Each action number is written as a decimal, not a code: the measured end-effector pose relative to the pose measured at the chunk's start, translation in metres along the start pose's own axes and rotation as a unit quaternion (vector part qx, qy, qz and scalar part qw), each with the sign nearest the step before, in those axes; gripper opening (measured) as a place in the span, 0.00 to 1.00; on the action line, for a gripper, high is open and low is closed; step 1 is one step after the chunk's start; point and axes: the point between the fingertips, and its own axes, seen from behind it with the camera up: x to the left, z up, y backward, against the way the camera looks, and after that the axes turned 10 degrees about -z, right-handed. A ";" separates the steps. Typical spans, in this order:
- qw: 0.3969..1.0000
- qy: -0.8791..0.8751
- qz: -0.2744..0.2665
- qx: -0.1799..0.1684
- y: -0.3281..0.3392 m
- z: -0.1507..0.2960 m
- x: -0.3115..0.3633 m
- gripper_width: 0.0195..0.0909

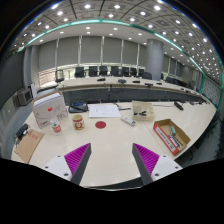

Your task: Pour water

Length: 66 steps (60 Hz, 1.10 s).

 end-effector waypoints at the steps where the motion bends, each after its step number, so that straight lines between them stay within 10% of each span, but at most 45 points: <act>1: 1.000 -0.002 0.001 0.002 -0.002 -0.001 0.009 0.93; 18: 0.999 0.018 0.046 0.009 -0.024 -0.015 0.074 0.93; 44: 0.983 0.051 0.168 -0.056 -0.107 -0.010 0.350 0.93; 66: 0.986 -0.004 0.137 -0.093 -0.272 0.015 0.475 0.87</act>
